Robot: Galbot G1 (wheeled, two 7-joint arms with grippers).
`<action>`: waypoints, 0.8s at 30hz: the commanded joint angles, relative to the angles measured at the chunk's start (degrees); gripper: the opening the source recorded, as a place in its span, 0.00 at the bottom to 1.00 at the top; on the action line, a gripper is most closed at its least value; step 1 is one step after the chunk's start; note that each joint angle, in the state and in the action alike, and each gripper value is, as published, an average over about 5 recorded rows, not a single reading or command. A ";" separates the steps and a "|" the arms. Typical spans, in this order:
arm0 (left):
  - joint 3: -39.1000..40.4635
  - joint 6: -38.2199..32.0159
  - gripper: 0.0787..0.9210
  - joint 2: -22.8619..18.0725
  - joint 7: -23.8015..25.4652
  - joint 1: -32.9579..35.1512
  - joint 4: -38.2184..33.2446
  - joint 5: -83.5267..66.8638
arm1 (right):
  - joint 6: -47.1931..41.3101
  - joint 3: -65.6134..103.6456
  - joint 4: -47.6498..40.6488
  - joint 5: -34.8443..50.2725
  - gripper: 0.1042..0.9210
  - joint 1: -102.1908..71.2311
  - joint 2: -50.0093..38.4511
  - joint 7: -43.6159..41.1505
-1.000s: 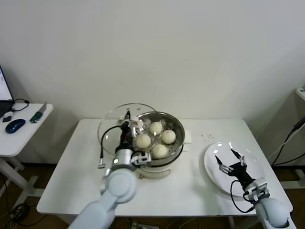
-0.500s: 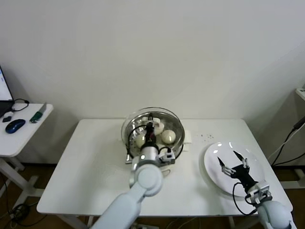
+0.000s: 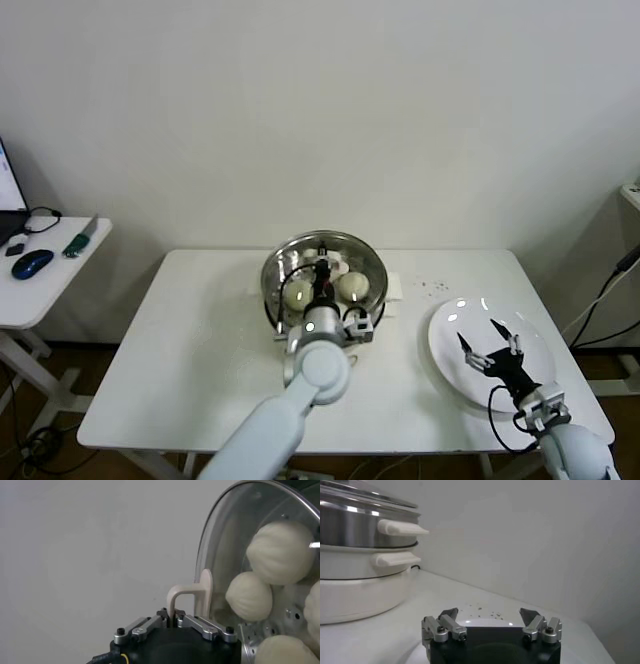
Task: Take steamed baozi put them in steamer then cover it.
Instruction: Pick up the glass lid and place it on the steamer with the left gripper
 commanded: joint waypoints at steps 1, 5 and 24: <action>0.57 2.80 0.08 -0.21 -0.45 -0.66 1.79 -1.38 | 0.15 0.26 -0.15 -0.35 0.88 -0.05 0.22 -0.09; 0.73 2.80 0.08 -0.16 -0.47 -0.75 1.74 -1.97 | 0.21 0.35 -0.25 -0.43 0.88 -0.07 0.37 -0.17; 0.76 2.80 0.08 -0.05 -1.22 -0.36 2.56 -2.65 | 0.29 0.16 -0.77 -0.74 0.88 0.73 0.73 -0.37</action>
